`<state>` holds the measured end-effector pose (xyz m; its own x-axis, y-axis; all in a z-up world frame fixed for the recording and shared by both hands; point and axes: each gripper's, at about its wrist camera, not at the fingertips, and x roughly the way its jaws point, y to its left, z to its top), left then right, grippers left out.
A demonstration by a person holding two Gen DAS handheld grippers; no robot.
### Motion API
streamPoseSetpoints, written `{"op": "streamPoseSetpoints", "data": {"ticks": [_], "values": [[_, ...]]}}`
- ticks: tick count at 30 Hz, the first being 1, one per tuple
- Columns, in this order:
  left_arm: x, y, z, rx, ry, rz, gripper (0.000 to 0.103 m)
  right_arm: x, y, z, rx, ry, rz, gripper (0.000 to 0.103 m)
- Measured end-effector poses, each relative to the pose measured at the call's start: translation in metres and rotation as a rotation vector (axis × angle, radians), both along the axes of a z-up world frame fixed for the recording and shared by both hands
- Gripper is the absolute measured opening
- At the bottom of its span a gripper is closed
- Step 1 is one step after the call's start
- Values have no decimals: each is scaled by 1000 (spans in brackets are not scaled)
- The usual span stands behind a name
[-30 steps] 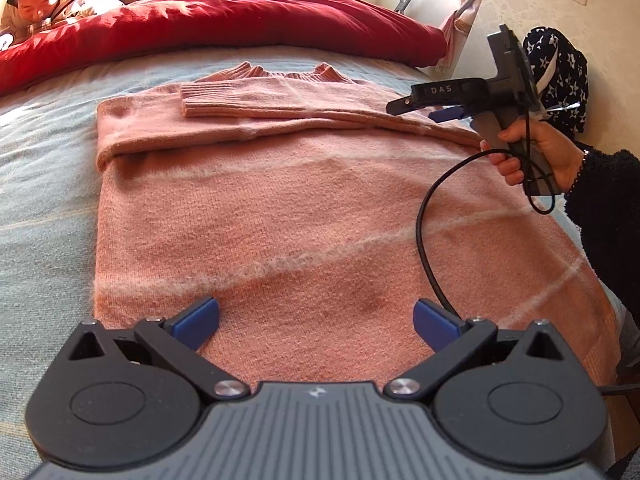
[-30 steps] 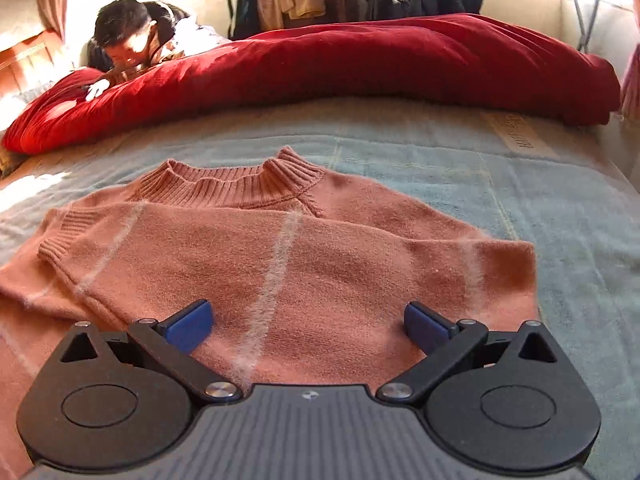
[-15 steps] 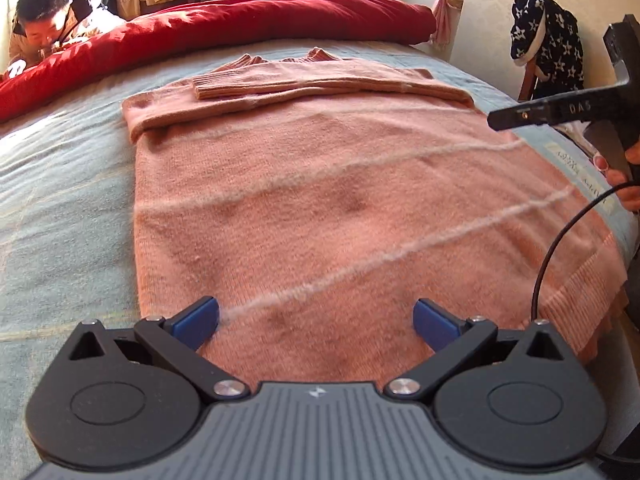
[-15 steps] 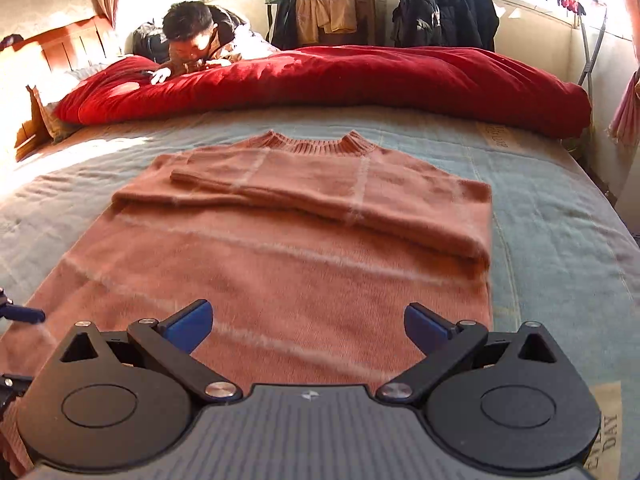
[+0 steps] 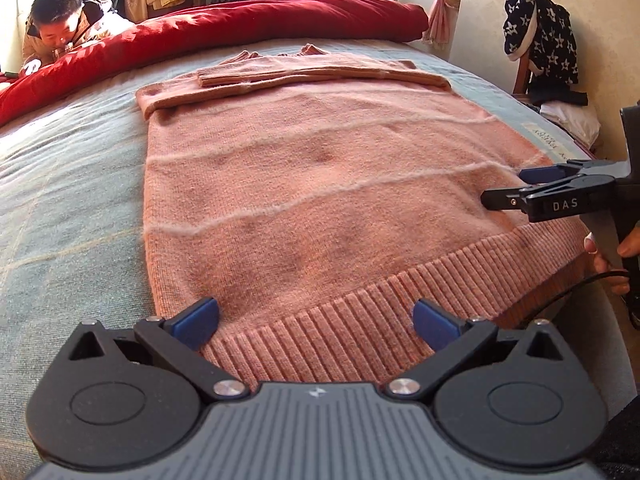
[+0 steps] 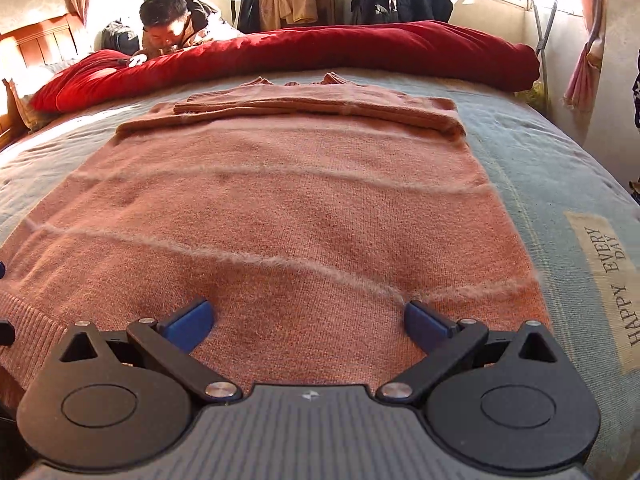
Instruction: Fold clothes
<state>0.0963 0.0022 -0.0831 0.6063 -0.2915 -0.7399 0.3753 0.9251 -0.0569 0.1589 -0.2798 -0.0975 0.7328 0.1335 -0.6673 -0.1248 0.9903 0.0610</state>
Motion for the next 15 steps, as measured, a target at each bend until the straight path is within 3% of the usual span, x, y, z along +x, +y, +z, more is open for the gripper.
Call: {"op": "streamPoseSetpoints", "data": {"ticks": [4, 9, 13, 15], "values": [[7, -4, 12, -6, -6, -17, 102, -4, 2, -2, -8, -7, -9, 103], [35, -34, 28, 17, -81, -81, 102, -10, 1, -4, -5, -31, -8, 103], [60, -62, 16, 18, -74, -121, 102, -11, 0, -4, -3, -34, 4, 103], [66, -70, 0, 36, -22, -111, 102, -11, -1, -4, -1, -36, 8, 103]]}}
